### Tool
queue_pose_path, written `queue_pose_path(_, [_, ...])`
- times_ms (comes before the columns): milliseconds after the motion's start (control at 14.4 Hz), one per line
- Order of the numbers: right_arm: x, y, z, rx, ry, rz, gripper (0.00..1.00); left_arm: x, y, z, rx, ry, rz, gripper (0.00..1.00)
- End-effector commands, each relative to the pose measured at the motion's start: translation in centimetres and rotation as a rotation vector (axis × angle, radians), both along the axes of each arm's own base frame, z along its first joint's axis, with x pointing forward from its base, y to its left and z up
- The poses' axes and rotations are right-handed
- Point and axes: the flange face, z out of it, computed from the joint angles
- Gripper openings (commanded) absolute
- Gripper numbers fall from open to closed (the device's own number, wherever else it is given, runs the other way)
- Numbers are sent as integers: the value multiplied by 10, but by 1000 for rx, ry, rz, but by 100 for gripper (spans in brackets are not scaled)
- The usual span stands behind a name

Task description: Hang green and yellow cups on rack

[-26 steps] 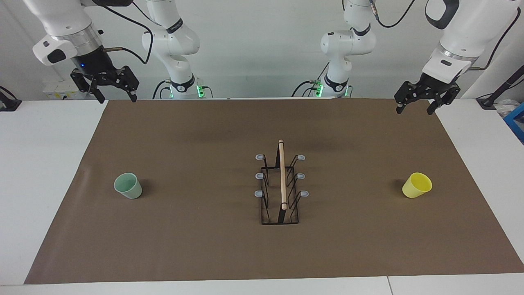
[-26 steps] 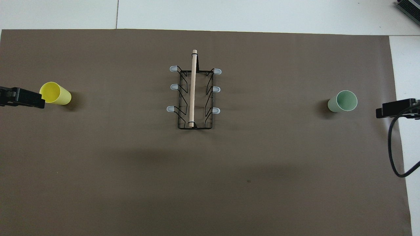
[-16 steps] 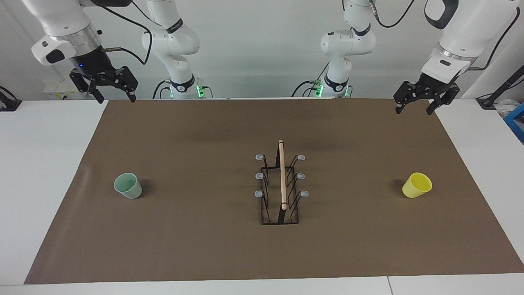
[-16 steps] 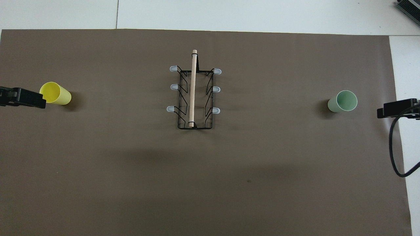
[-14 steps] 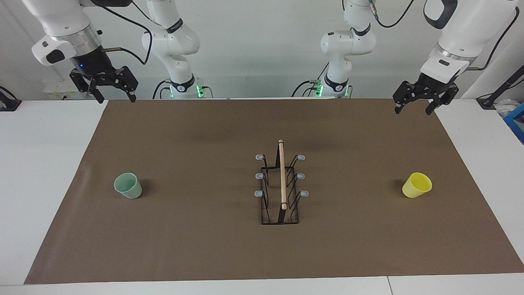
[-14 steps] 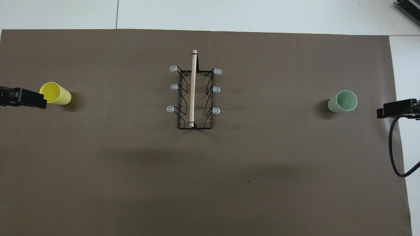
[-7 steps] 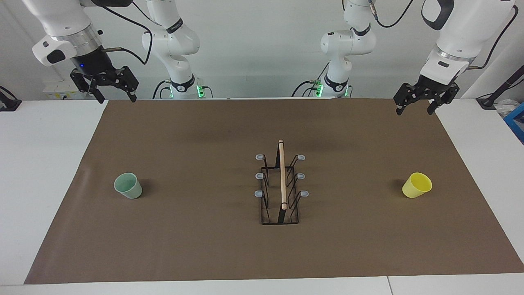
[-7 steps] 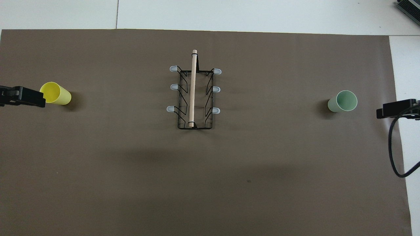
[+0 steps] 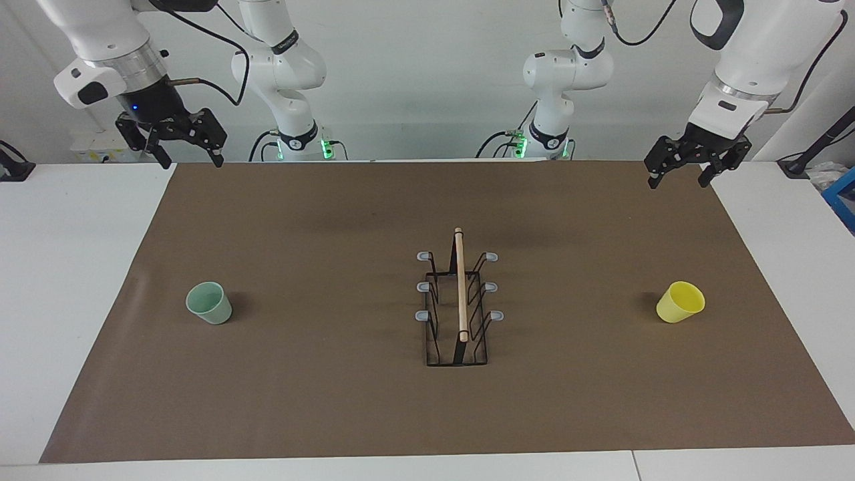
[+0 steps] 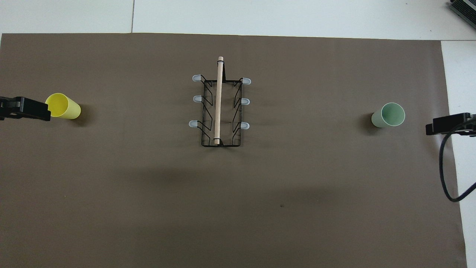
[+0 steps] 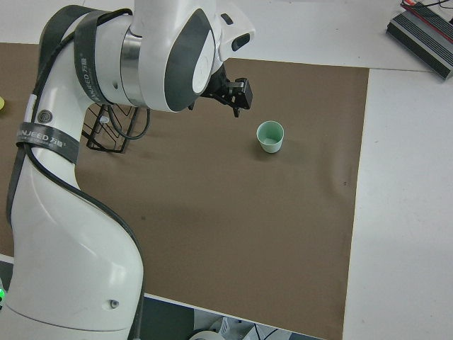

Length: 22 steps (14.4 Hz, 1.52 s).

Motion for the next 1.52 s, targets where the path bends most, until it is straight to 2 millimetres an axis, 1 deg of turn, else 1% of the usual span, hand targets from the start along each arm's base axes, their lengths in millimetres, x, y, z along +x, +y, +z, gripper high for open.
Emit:
queue_pose_path(0, [-4,2,-6,-12,-18,17,100,23,0,-6,-49,28,25,100])
queue_pose_path(69, [-3,2,-12,-13,-23,16,100,36,12,-9,-59,32,51,100])
queue_pose_path(208, [0,3,-19,-13,-30,18,100,59,44,-17,-83,56,120,100])
queue_pose_path(277, [2,3,-22,-14,-36,18,100,71,53,-24,-98,65,143,100])
queue_pose_path(346, [4,3,-26,-14,-40,18,100,81,63,-36,-102,82,166,100])
queue_pose_path(416, [6,4,-32,-14,-40,19,100,86,71,-41,-97,86,185,100])
queue_pose_path(554, [11,15,-52,-14,-44,36,100,87,88,-43,-108,83,280,100])
queue_pose_path(624, [13,16,-62,-15,-52,36,100,92,96,-58,-113,102,336,100])
queue_pose_path(693, [14,20,-72,-16,-49,45,100,96,101,-68,-130,116,386,99])
queue_pose_path(762, [16,27,-80,-22,-50,59,100,95,112,-69,-152,119,471,98])
queue_pose_path(831, [23,28,-90,-37,-41,66,100,97,120,-73,-199,131,603,98])
queue_pose_path(901, [30,29,-101,-57,-38,75,100,101,132,-86,-244,157,734,98])
queue_pose_path(970, [35,37,-113,-75,-26,97,100,104,142,-100,-249,182,805,98])
queue_pose_path(1039, [39,40,-122,-91,-19,110,100,106,149,-112,-237,204,876,98])
queue_pose_path(1109, [42,41,-135,-109,-6,119,100,108,152,-118,-240,214,947,98])
queue_pose_path(1178, [46,50,-150,-128,17,144,100,113,157,-125,-240,218,984,98])
queue_pose_path(1316, [54,55,-169,-180,39,182,100,123,161,-134,-239,226,1115,98])
queue_pose_path(1386, [57,64,-179,-204,54,210,100,124,170,-140,-284,244,1187,98])
queue_pose_path(1455, [59,67,-188,-224,67,233,100,125,183,-148,-313,256,1235,98])
